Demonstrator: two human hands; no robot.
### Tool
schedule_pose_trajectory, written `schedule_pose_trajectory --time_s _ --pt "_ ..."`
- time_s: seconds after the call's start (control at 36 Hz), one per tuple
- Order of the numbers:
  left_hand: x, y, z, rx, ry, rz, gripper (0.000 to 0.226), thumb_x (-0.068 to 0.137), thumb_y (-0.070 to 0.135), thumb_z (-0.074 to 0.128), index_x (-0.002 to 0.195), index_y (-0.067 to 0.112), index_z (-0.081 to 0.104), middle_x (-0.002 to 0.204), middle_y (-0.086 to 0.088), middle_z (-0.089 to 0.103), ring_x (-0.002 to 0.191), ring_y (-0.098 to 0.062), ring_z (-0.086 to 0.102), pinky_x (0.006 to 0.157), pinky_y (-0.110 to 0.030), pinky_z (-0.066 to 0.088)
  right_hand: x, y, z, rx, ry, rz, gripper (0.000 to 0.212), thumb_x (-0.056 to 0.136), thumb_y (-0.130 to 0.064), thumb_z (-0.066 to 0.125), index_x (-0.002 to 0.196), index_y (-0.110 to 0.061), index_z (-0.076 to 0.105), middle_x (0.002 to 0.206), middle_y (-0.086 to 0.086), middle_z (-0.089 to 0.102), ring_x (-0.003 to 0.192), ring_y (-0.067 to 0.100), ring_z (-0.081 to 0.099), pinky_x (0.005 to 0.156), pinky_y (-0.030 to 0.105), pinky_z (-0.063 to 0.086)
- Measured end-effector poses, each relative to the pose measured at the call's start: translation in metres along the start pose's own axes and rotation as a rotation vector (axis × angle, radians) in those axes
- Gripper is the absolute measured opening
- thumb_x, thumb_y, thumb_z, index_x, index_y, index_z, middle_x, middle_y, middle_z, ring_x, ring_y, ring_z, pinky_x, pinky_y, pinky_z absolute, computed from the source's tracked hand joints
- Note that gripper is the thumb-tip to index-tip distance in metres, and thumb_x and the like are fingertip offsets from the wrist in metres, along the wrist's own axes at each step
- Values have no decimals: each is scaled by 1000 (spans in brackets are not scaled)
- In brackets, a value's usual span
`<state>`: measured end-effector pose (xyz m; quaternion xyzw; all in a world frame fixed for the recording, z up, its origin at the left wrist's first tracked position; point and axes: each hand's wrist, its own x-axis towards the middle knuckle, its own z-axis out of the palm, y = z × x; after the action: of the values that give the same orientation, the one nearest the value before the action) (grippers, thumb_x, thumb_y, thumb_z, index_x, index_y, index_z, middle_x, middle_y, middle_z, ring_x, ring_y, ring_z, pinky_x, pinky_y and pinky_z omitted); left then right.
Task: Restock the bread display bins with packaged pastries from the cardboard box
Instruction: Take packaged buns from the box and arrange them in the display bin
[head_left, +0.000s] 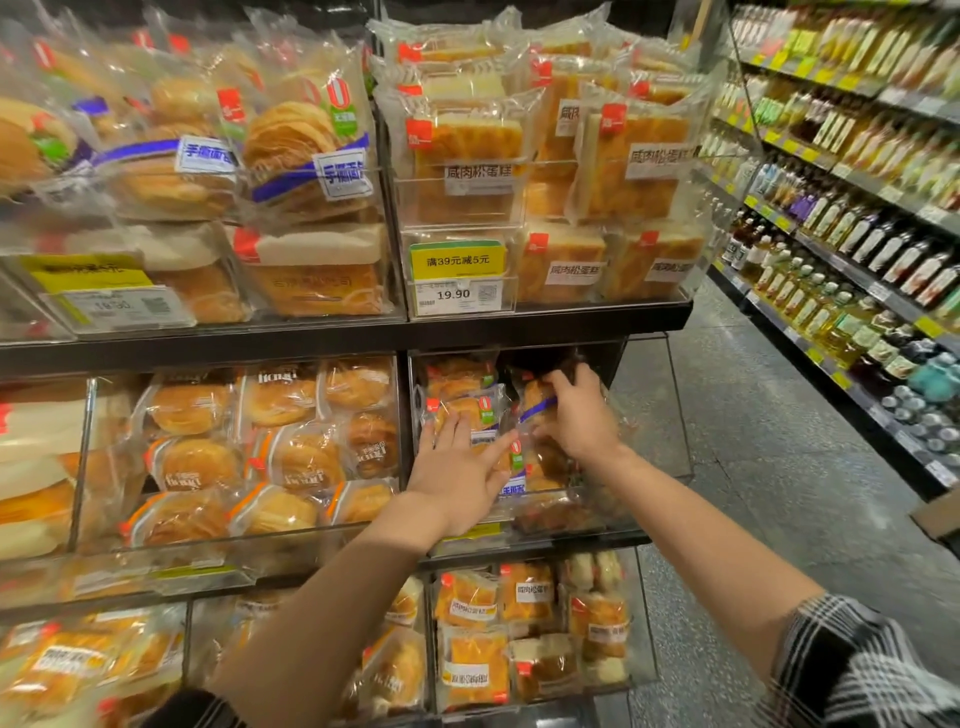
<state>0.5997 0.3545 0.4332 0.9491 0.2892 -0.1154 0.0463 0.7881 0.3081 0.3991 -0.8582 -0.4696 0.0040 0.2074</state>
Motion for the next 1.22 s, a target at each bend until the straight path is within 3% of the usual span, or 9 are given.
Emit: schedule_pose_trajectory --time_s 0.17,0.39,0.56,0.67,0.75,0.81,0.89,1.06,1.22 --pt "-5 1 6 51 29 6 54 101 50 9 148 41 -15 159 -19 -6 146 -33 -14 118 -49 -12 -1 3 -1 151 -4 8 76 66 -35 85 131 -18 50 129 8 41 117 25 48 99 34 43" --pt "0 4 4 64 -18 -24 54 101 51 6 147 40 -19 157 -17 -19 144 -32 -23 113 -44 -19 1 -14 1 -32 -61 -5 73 76 -33 79 135 -18 38 135 12 32 120 27 43 98 35 43" --pt "0 1 -9 -303 -55 -28 65 101 37 39 152 38 -1 150 -7 -40 138 -29 -36 116 -46 -10 -11 -12 -13 -124 -28 33 89 70 -37 83 142 -14 35 145 17 27 136 34 30 106 42 37" --pt "-25 -9 -15 -718 136 13 61 99 23 49 152 24 20 161 -1 -9 147 -16 1 116 -29 7 -28 -10 -31 -26 40 58 71 78 -27 78 139 -14 43 150 15 29 137 32 33 107 41 38" --pt "-52 -21 -16 -951 206 42 48 97 9 49 142 22 40 142 0 47 118 -2 49 97 -12 36 -49 -17 -46 40 103 71 48 87 -20 67 132 -15 52 139 9 42 125 26 47 95 39 48" --pt "-70 -31 -13 -1083 176 54 38 96 2 47 131 17 51 116 1 62 96 1 62 84 -11 45 -64 -26 -54 102 156 50 34 89 -17 63 122 -11 59 125 10 52 113 26 53 88 39 49" --pt "-105 -49 -6 -1105 67 91 24 98 5 47 115 18 58 102 3 66 82 0 66 83 -19 50 -91 -49 -62 186 204 15 22 89 -13 61 110 -9 65 108 9 61 100 26 59 85 40 49" --pt "-195 -94 21 -893 -98 112 20 98 18 52 114 24 61 99 6 68 91 -10 64 88 -24 48 -164 -120 -56 332 222 -140 6 91 -12 61 94 -10 65 83 4 63 77 20 58 69 38 49" --pt "-300 -141 86 -899 -107 43 21 97 8 51 116 7 61 99 0 63 74 10 58 74 -6 41 -255 -206 -6 386 87 -175 9 87 -10 66 96 -8 69 86 0 65 79 16 59 75 30 45"
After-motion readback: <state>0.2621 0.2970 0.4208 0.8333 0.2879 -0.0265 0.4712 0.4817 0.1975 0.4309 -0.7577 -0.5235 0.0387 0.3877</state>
